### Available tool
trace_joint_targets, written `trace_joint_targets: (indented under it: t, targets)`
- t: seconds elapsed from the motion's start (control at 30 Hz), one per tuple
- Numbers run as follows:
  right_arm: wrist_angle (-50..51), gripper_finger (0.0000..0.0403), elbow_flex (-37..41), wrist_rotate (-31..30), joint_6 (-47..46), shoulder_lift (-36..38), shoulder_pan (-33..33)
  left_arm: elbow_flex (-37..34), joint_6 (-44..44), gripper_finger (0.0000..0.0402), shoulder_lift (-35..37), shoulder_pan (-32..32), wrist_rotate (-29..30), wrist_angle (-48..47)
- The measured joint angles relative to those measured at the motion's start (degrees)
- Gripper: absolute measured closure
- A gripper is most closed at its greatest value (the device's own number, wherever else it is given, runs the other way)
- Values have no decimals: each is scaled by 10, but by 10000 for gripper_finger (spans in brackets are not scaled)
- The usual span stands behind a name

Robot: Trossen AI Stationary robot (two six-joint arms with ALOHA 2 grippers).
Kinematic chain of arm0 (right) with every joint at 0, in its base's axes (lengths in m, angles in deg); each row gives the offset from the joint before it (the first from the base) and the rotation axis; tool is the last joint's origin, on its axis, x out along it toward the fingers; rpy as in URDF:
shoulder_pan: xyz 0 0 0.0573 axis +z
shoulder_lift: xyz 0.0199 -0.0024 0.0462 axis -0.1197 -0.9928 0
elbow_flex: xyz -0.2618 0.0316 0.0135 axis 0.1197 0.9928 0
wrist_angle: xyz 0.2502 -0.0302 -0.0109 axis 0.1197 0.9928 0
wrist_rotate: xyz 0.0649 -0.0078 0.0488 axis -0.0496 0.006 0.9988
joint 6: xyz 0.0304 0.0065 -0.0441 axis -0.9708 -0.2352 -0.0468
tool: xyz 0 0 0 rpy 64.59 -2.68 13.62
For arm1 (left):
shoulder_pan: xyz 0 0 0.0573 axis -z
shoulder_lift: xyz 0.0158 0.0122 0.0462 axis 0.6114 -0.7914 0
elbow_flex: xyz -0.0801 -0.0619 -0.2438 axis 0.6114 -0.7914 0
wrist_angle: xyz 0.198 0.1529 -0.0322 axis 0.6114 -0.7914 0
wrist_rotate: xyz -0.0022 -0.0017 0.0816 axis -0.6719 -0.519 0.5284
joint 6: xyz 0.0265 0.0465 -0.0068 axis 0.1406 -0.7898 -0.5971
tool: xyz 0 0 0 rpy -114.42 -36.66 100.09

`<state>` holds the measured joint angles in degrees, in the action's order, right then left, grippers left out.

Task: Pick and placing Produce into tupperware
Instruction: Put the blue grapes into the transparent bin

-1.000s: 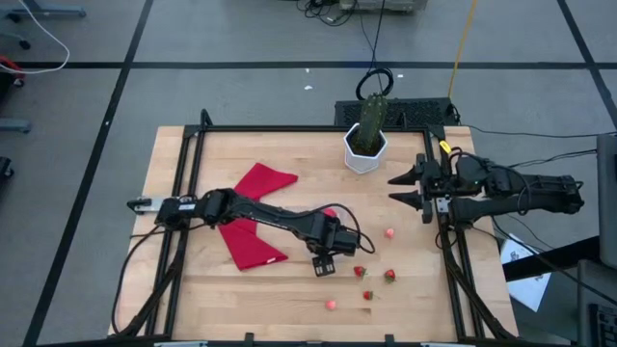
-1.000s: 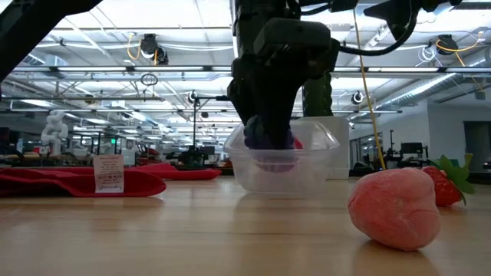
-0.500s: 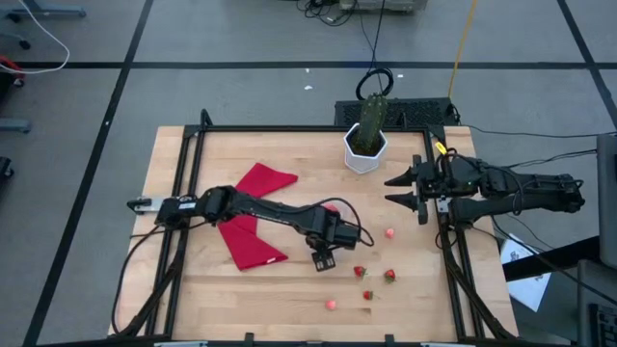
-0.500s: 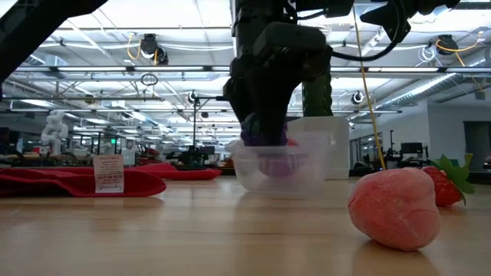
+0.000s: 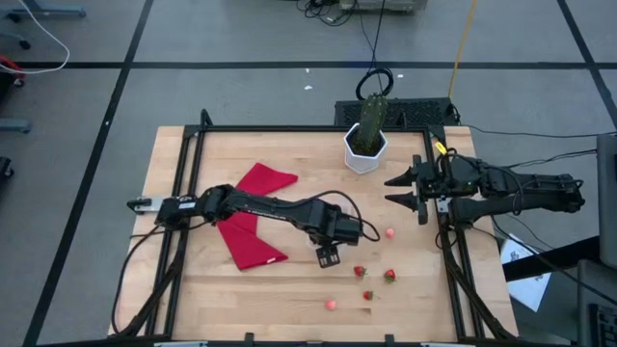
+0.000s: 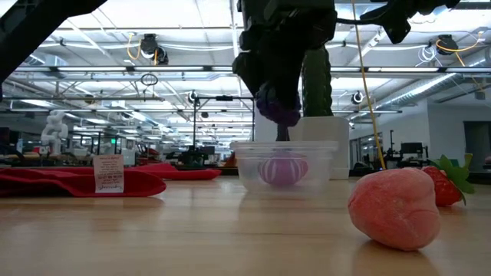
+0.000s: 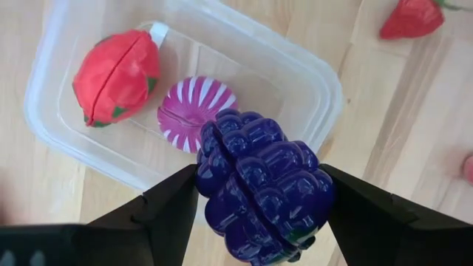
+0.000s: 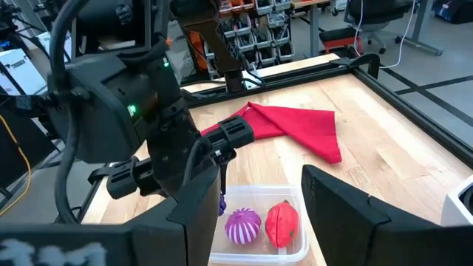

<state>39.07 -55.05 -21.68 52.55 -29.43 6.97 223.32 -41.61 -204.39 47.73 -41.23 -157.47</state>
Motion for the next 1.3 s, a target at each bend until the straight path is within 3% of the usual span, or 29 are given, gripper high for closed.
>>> trace_joint_targets:
  t: [0.33, 0.63, 1.3]
  targets:
    - [0, 218, 0, 0, 0, 0, 0, 0, -58, 131, 0, -2, 20, 18]
    - [0, 218, 0, 0, 0, 0, 0, -14, -59, 131, 1, -2, 39, 25]
    - [0, 218, 0, 0, 0, 0, 0, -50, -58, 131, 0, 2, 15, 65]
